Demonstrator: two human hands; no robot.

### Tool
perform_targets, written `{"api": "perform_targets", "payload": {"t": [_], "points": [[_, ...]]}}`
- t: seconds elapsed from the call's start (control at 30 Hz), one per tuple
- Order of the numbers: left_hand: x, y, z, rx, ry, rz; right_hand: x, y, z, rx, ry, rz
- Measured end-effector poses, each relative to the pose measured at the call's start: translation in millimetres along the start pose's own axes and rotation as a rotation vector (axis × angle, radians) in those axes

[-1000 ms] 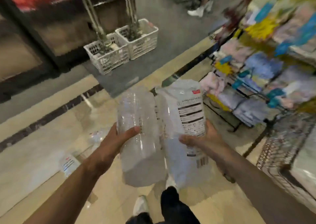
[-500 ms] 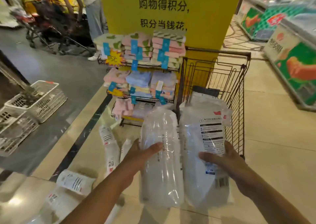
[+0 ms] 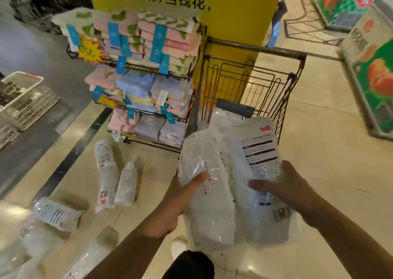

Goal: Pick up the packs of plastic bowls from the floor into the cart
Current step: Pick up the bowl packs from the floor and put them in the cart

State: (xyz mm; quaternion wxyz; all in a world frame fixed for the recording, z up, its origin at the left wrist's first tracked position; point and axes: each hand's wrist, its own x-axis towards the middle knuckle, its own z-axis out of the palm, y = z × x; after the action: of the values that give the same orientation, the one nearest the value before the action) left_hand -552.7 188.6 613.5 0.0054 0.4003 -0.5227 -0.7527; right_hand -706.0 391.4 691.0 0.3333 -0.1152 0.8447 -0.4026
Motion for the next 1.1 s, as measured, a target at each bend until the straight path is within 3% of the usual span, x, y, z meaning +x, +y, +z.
{"api": "perform_targets", "payload": {"t": [0.23,0.43,0.63,0.83,0.93,1.1], "points": [[59.3,-12.8,24.1,-0.174,0.234,-0.051,145.8,-11.7,-4.8,-0.429,-0.06,-0.026],[81.6,-37.0,51.6,-0.348,0.476,-0.212,207.6,-20.3,11.0,-0.653,-0.254,-0.04],[89.1,-51.8,91.1,-0.303,0.705,-0.033,251.9,1.8,6.4,-0.603,-0.484,-0.143],[75.9,-64.2,126.1,-0.36,0.718,-0.128,267.1,20.3,-1.6,-0.67,-0.565,-0.114],[60.2,-72.9,139.4,-0.402,0.694,-0.293,269.3,35.0,-6.9,-0.712,-0.582,-0.129],[24.9,-92.3,150.0,-0.428,0.753,-0.342,259.3,38.2,-15.9,-0.699,-0.593,-0.148]]}}
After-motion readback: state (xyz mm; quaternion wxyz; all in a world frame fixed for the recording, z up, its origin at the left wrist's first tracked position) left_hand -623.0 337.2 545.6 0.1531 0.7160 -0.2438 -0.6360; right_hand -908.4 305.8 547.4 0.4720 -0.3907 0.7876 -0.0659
